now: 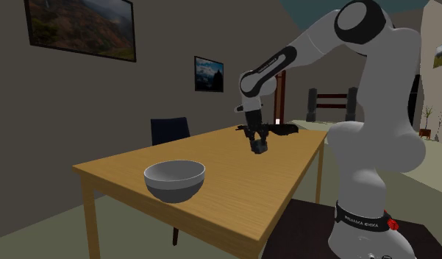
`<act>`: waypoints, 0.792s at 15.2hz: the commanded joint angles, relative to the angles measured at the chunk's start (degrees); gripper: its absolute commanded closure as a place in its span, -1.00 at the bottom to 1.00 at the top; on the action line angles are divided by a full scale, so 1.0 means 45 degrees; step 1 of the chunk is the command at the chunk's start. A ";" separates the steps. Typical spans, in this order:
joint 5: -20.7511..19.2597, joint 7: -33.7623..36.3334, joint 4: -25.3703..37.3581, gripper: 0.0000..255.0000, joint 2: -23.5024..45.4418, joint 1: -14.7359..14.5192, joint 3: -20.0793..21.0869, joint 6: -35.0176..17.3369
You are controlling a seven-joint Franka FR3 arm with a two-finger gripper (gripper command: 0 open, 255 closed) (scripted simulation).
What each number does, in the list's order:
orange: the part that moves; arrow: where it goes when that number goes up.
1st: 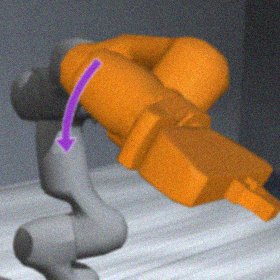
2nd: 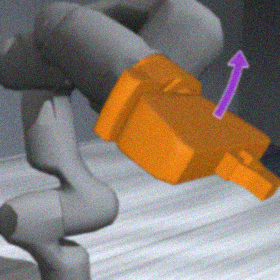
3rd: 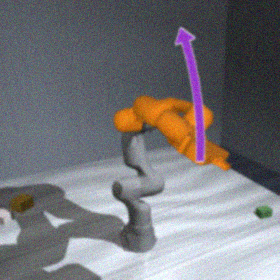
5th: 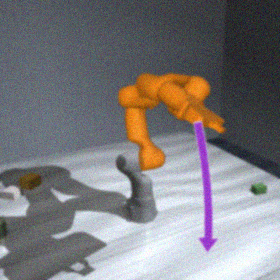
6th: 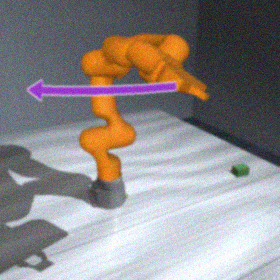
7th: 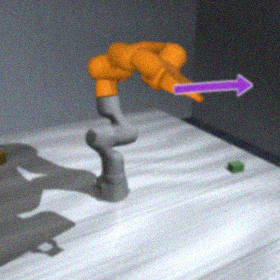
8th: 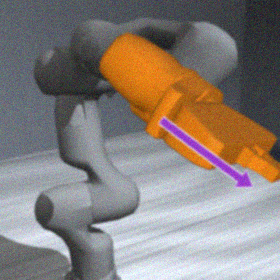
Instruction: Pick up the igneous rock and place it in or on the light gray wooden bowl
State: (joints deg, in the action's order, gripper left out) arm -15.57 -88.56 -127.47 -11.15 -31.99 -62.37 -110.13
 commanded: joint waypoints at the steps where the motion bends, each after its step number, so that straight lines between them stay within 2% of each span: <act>1: -0.0139 0.0105 0.0228 1.00 -0.0236 0.0068 0.0163 0.0397; 12: -0.0549 0.0451 0.1557 1.00 -0.1180 0.0331 0.1009 0.2447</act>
State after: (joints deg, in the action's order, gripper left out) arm -18.04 -86.55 -121.11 -16.31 -30.51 -58.07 -99.91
